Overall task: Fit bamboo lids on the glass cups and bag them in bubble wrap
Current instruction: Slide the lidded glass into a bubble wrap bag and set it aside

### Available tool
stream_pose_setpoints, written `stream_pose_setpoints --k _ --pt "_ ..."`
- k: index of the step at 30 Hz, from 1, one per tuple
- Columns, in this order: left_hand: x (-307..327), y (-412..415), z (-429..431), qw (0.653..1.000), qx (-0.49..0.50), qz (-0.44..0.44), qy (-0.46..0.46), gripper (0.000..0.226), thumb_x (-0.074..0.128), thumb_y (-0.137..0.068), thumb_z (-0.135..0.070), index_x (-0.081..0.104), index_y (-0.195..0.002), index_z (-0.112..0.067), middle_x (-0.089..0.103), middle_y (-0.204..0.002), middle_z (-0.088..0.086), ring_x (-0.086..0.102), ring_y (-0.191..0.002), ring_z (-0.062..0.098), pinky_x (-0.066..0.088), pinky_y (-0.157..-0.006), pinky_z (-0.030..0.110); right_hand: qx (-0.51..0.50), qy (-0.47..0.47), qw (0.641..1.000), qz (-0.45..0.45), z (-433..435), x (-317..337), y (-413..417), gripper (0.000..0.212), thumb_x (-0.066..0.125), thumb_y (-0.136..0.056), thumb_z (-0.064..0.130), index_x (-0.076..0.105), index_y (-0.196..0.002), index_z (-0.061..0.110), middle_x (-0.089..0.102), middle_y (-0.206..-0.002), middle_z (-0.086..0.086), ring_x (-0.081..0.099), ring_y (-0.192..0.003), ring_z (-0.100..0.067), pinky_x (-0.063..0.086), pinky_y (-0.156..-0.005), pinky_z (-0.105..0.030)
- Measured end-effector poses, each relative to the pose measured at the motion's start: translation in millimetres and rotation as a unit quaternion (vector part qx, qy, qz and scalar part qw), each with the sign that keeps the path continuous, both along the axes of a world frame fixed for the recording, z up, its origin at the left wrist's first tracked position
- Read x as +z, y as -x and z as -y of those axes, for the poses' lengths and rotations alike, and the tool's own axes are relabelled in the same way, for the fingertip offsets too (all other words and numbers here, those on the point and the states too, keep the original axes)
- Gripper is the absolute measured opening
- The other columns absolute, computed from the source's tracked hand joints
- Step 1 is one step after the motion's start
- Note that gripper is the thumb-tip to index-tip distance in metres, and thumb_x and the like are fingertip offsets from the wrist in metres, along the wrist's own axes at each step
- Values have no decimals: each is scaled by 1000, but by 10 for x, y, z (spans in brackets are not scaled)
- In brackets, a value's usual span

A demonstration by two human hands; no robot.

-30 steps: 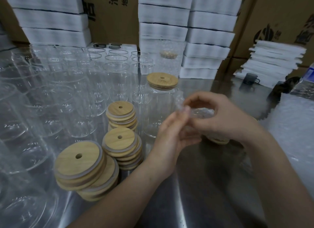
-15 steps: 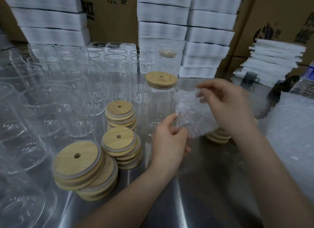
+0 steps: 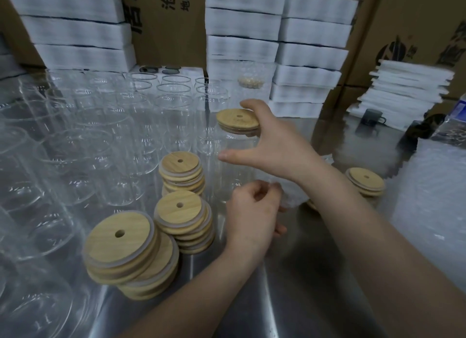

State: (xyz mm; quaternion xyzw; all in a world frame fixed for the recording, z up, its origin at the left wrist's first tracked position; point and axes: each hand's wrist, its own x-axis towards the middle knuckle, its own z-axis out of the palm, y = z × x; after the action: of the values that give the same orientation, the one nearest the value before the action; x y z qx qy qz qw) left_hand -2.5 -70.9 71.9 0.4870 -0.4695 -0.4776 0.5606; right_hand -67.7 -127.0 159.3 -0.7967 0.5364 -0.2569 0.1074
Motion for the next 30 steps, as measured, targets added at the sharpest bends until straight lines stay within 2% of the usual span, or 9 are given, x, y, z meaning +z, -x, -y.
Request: stream_pose_setpoints --k 3,6,9,13,15,20,24,28,30 --pt "-24 -5 18 1000 1 9 -2 27 57 -94 -23 64 -73 -9 68 -64 4 56 -36 24 43 -40 25 20 26 995 95 -5 -62 -14 90 85 -64 55 41 -140 32 57 -119 15 58 -106 -7 50 -96 -36" --pt "-40 -10 49 1000 11 3 -6 31 55 -95 -22 59 -67 -9 66 -61 5 55 -35 24 41 -37 24 47 87 969 226 -65 -52 40 87 88 -65 43 42 -138 29 54 -124 12 62 -103 -11 54 -92 -36" --pt "-38 -17 82 999 25 -25 -12 32 52 -96 -22 54 -66 -11 64 -59 5 53 -34 22 41 -36 24 102 120 886 436 -159 53 126 76 84 -68 34 38 -128 23 58 -119 0 66 -100 -15 57 -83 -32" --pt "-7 -51 108 997 38 -70 5 30 50 -100 -29 58 -76 -12 63 -56 5 54 -35 19 43 -35 24 121 -2 784 609 -250 149 271 76 76 -66 41 42 -130 17 60 -102 -11 70 -90 -28 58 -73 -43" --pt "14 -63 133 994 50 -95 7 30 49 -101 -28 58 -75 -17 61 -52 3 54 -34 18 43 -35 24 119 -29 781 613 -269 116 319 78 74 -65 43 43 -132 18 59 -99 -13 71 -89 -32 57 -73 -46" --pt "27 -74 136 991 65 -115 19 35 43 -103 -32 60 -77 -14 59 -49 4 53 -32 18 42 -33 23 97 28 811 577 -309 91 332 57 72 -67 45 46 -116 29 58 -102 -12 71 -82 -32 57 -67 -44" --pt "51 -83 112 989 73 -121 36 43 41 -102 -40 58 -71 -15 61 -51 4 54 -33 19 43 -33 22 78 138 836 526 -333 110 376 55 71 -76 37 41 -121 23 55 -109 -7 67 -83 -21 58 -68 -43" --pt "65 -98 97 989 83 -95 76 50 42 -102 -41 60 -58 -25 62 -52 6 56 -37 21 44 -38 25 75 219 865 444 -317 72 424 60 73 -79 27 36 -126 14 47 -118 -13 58 -94 -34 56 -78 -52" --pt "62 -98 87 988 96 -53 104 51 45 -99 -46 56 -55 -23 58 -52 5 55 -42 21 45 -44 32 78 237 874 417 -297 57 443 62 74 -79 26 37 -127 12 46 -124 -18 56 -96 -34 56 -79 -45"
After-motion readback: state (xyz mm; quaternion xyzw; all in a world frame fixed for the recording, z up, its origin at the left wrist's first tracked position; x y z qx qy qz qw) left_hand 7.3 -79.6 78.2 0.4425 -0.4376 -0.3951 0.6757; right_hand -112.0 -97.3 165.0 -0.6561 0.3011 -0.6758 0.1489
